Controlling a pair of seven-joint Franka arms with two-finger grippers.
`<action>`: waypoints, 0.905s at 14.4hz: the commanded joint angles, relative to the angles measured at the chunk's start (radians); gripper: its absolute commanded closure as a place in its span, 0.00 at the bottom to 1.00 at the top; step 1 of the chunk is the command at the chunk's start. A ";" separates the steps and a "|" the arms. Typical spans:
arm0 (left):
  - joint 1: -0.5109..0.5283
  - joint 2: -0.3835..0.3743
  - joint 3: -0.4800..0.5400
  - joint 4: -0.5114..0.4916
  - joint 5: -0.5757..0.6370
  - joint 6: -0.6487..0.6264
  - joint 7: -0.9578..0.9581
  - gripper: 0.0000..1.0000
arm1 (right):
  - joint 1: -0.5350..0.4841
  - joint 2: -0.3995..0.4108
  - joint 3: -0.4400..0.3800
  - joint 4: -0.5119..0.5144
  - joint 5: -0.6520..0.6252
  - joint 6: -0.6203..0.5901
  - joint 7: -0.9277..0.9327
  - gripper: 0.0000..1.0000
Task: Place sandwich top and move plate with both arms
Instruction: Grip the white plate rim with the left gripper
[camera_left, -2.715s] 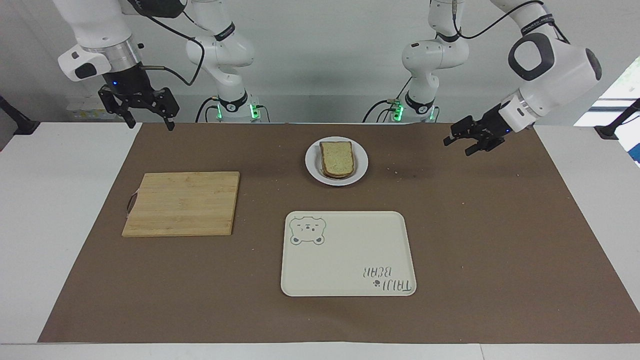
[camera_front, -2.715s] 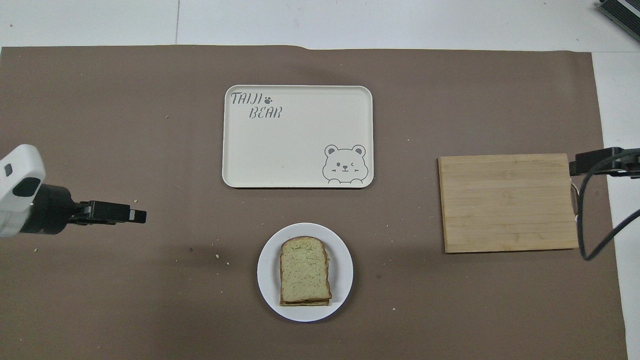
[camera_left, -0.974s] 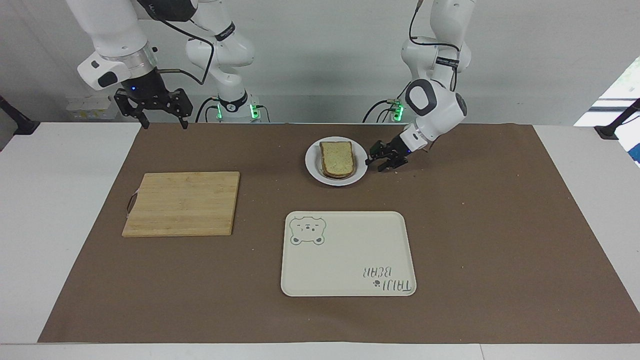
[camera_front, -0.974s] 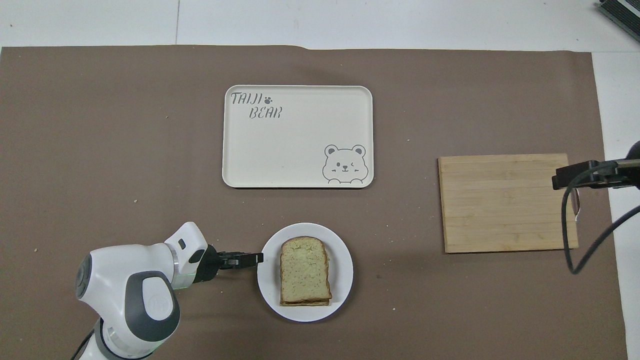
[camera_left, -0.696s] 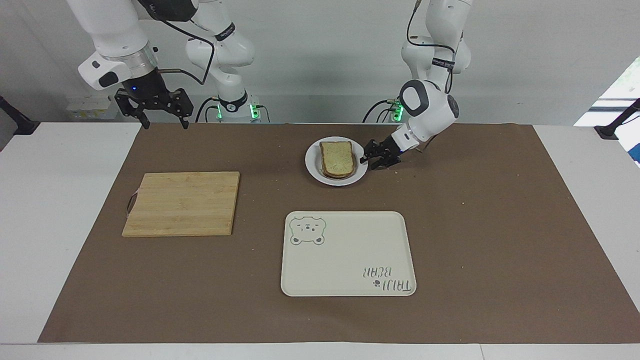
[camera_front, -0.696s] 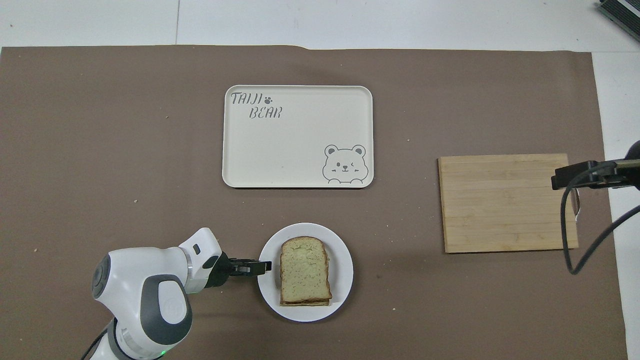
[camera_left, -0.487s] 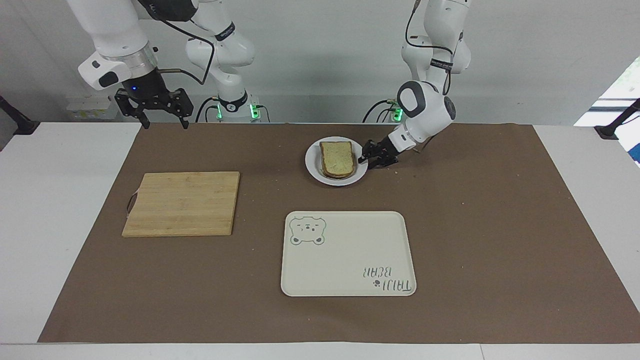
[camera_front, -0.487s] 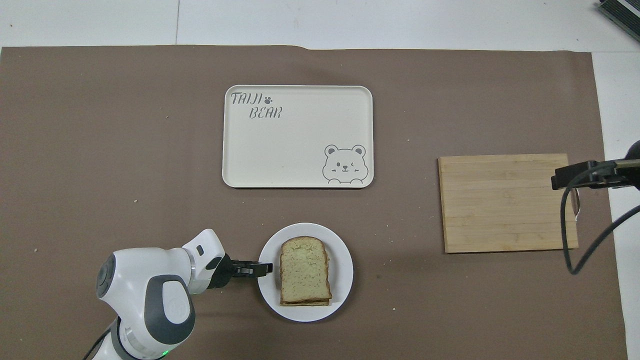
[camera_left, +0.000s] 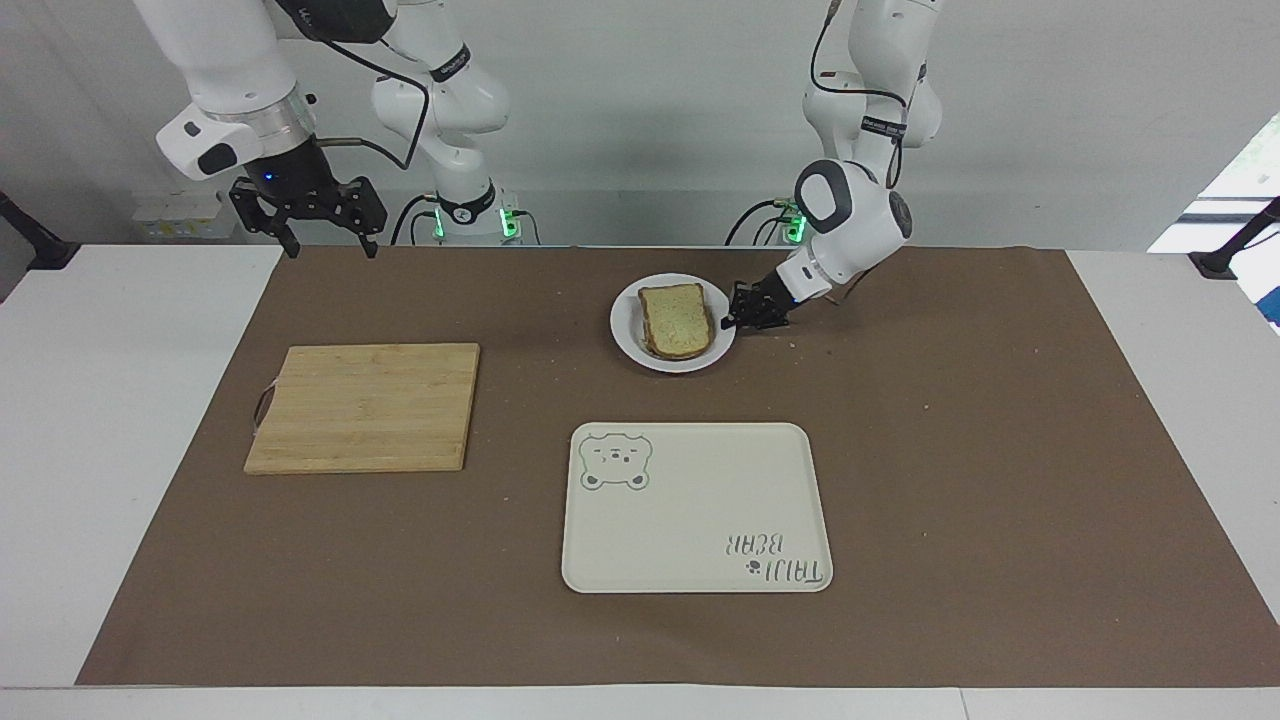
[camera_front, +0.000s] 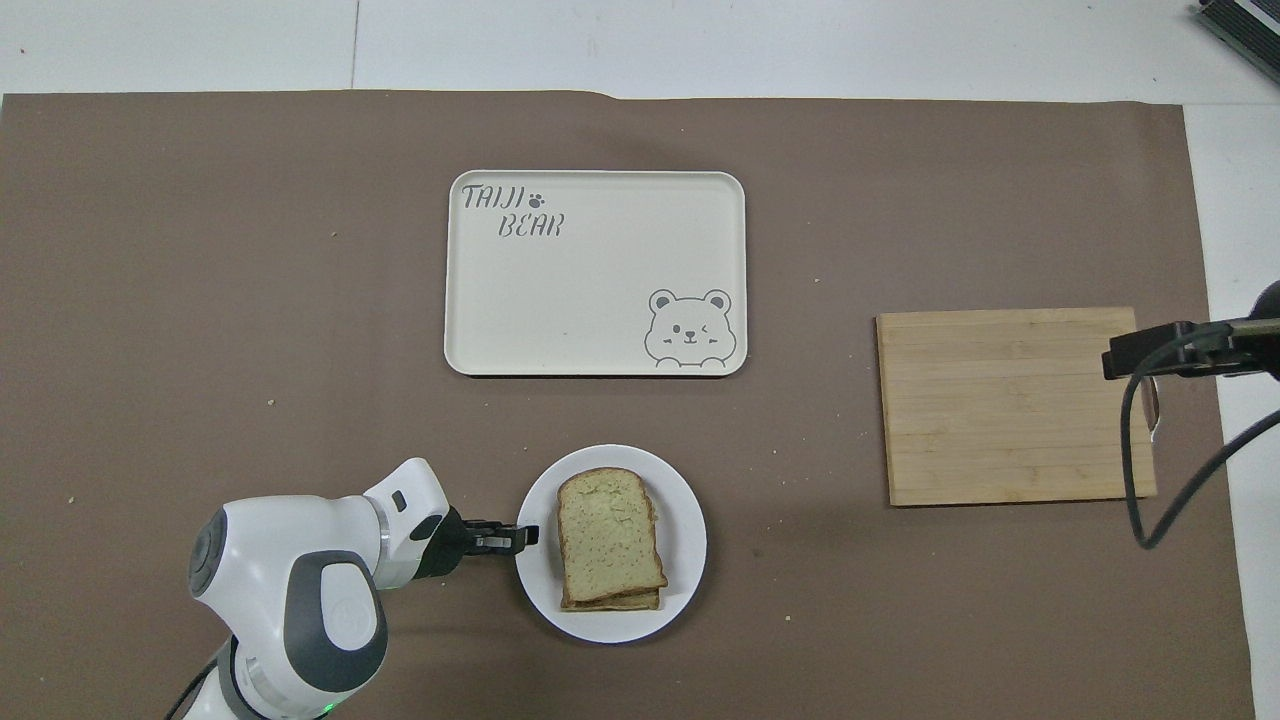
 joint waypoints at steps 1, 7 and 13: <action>-0.025 0.009 0.013 -0.015 -0.016 0.024 0.009 1.00 | -0.003 -0.012 0.001 -0.004 -0.015 -0.010 -0.027 0.00; -0.016 0.009 0.015 -0.008 -0.016 -0.016 0.001 1.00 | -0.004 -0.012 0.001 -0.004 -0.017 -0.014 -0.028 0.00; 0.042 0.036 0.021 0.060 -0.005 -0.161 0.004 1.00 | 0.000 -0.026 0.001 -0.025 0.000 -0.013 -0.011 0.00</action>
